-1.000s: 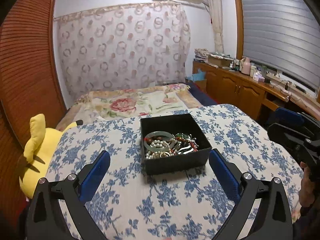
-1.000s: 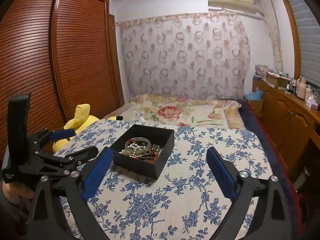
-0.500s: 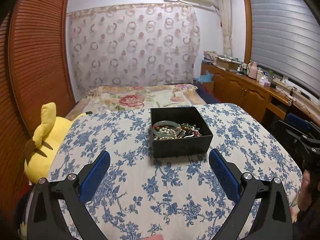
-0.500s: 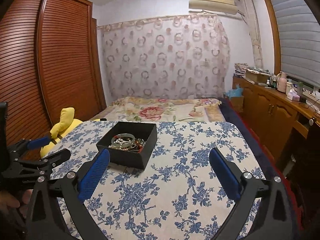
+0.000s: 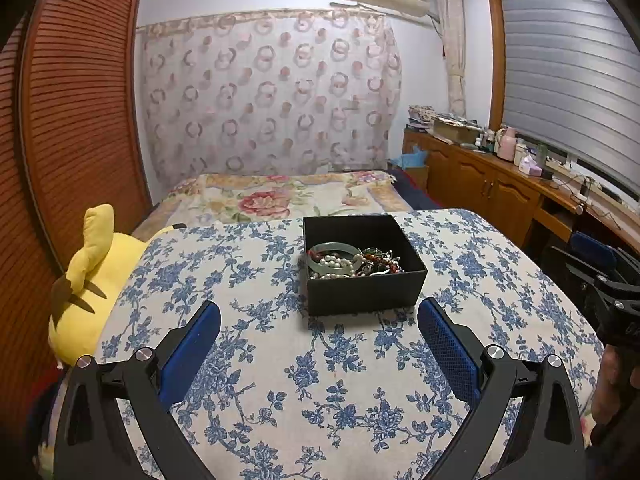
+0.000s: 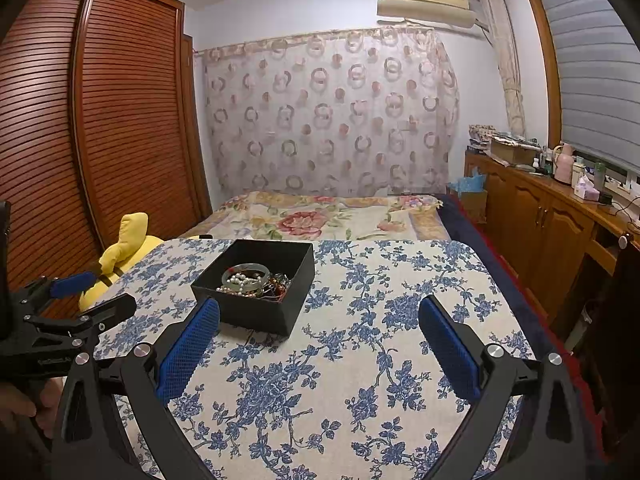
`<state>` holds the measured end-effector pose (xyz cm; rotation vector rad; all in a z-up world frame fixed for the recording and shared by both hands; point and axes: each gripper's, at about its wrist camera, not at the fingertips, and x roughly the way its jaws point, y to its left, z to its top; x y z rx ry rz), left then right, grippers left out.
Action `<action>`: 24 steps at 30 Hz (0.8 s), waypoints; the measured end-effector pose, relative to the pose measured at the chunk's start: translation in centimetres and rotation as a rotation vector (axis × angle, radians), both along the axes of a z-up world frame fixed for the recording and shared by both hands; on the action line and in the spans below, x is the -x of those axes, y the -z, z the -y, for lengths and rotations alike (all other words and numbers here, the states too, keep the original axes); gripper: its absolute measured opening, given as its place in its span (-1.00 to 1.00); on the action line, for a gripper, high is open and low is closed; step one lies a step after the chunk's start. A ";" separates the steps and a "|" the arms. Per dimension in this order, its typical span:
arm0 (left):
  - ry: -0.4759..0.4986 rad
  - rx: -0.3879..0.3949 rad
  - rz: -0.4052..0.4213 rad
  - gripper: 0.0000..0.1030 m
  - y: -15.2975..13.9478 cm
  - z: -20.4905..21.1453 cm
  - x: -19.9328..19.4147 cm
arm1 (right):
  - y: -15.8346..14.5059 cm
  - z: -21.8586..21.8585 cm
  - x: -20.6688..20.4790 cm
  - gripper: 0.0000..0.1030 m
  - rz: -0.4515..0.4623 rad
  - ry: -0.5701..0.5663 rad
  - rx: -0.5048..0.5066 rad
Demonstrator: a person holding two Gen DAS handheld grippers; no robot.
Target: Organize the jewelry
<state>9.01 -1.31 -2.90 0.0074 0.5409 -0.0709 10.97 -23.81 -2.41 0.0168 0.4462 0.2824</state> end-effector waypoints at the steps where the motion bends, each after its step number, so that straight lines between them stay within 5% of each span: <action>1: -0.001 0.001 0.000 0.85 0.0 0.0 0.0 | 0.0 0.0 0.0 0.95 -0.001 0.002 0.001; 24: -0.008 0.007 0.005 0.85 -0.2 -0.1 0.2 | 0.2 0.1 0.1 0.95 -0.011 0.015 -0.007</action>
